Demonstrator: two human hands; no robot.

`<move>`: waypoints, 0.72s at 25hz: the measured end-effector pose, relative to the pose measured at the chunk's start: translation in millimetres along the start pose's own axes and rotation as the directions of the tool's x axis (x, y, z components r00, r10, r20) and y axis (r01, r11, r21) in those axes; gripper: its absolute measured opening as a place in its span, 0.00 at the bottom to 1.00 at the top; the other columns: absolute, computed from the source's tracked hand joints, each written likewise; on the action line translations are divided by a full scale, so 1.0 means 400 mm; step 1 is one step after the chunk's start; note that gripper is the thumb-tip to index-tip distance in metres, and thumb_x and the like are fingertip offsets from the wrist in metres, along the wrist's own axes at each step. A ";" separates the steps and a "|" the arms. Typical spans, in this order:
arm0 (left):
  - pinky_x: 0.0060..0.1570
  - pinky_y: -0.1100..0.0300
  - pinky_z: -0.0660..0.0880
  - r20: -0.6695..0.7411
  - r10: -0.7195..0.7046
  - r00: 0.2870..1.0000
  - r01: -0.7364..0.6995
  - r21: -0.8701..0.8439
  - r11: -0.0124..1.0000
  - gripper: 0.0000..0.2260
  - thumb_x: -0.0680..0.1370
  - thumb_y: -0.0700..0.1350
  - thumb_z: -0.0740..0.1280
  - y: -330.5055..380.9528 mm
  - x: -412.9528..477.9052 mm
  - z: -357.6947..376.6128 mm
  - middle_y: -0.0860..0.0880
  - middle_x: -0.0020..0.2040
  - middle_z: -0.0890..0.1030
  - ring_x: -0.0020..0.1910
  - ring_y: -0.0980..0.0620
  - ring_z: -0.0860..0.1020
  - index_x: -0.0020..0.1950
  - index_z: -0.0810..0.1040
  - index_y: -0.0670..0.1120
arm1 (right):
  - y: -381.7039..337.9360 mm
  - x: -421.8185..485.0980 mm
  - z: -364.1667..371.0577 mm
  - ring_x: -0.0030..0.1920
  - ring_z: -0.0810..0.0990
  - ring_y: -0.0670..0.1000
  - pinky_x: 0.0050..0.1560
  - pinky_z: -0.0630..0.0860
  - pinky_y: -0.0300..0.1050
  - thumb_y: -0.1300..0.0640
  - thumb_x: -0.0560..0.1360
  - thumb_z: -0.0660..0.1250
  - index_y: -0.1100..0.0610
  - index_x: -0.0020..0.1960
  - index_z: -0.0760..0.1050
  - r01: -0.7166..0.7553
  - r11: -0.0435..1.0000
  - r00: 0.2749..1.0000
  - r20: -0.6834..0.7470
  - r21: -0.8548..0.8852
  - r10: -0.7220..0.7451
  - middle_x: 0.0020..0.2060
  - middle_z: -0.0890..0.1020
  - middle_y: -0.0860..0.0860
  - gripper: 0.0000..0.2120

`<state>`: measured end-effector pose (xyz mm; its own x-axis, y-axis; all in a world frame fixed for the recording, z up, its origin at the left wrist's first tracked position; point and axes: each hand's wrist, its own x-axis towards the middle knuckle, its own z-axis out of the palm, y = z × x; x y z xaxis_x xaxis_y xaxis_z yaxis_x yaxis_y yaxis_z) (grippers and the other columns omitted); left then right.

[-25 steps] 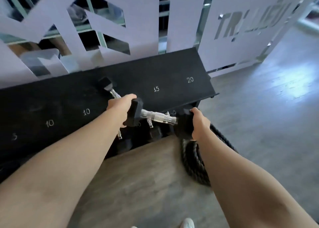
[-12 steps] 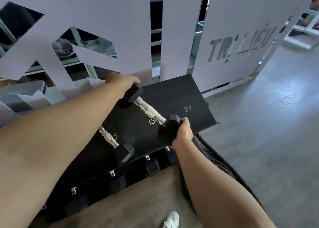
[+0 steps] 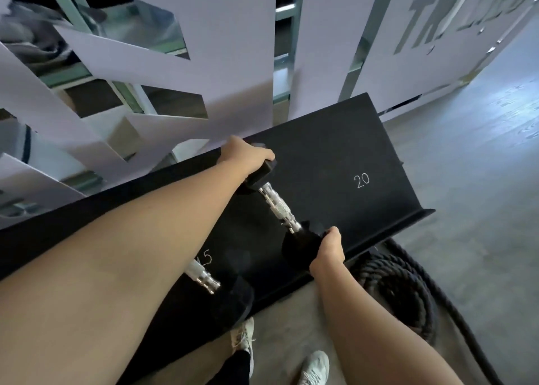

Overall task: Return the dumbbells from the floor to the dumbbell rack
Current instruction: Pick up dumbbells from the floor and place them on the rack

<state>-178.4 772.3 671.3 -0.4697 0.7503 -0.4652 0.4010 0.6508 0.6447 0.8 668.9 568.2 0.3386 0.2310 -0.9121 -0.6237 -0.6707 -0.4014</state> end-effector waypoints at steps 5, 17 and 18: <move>0.33 0.55 0.72 0.096 -0.086 0.992 0.077 0.098 0.992 0.38 0.66 0.55 0.78 -0.027 0.123 0.078 0.44 0.59 0.73 0.40 0.48 0.73 0.70 0.67 0.44 | 0.006 0.083 0.054 0.43 0.82 0.58 0.48 0.82 0.54 0.48 0.61 0.65 0.55 0.52 0.79 -0.042 0.996 0.994 -0.101 -0.077 0.034 0.44 0.81 0.51 0.22; 0.25 0.64 0.64 -0.046 0.123 0.991 -0.119 0.089 0.989 0.16 0.75 0.54 0.69 0.049 0.110 0.038 0.47 0.43 0.80 0.32 0.55 0.75 0.51 0.79 0.41 | -0.238 -0.011 0.131 0.30 0.70 0.51 0.37 0.69 0.46 0.52 0.70 0.65 0.57 0.32 0.69 0.425 0.834 0.900 0.068 -0.352 -0.430 0.30 0.73 0.49 0.12; 0.25 0.64 0.64 -0.051 0.158 0.986 -0.153 0.088 0.984 0.14 0.75 0.53 0.68 0.064 0.091 0.035 0.47 0.40 0.80 0.32 0.55 0.75 0.45 0.78 0.42 | -0.265 -0.030 0.129 0.31 0.70 0.51 0.37 0.69 0.45 0.52 0.71 0.65 0.57 0.32 0.68 0.443 0.834 0.893 0.083 -0.330 -0.442 0.31 0.73 0.50 0.12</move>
<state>-174.2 818.0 662.3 -0.4399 0.8367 -0.3262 0.5356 0.5360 0.6525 26.6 773.7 617.6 0.5196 0.5610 -0.6444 -0.1372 -0.6897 -0.7110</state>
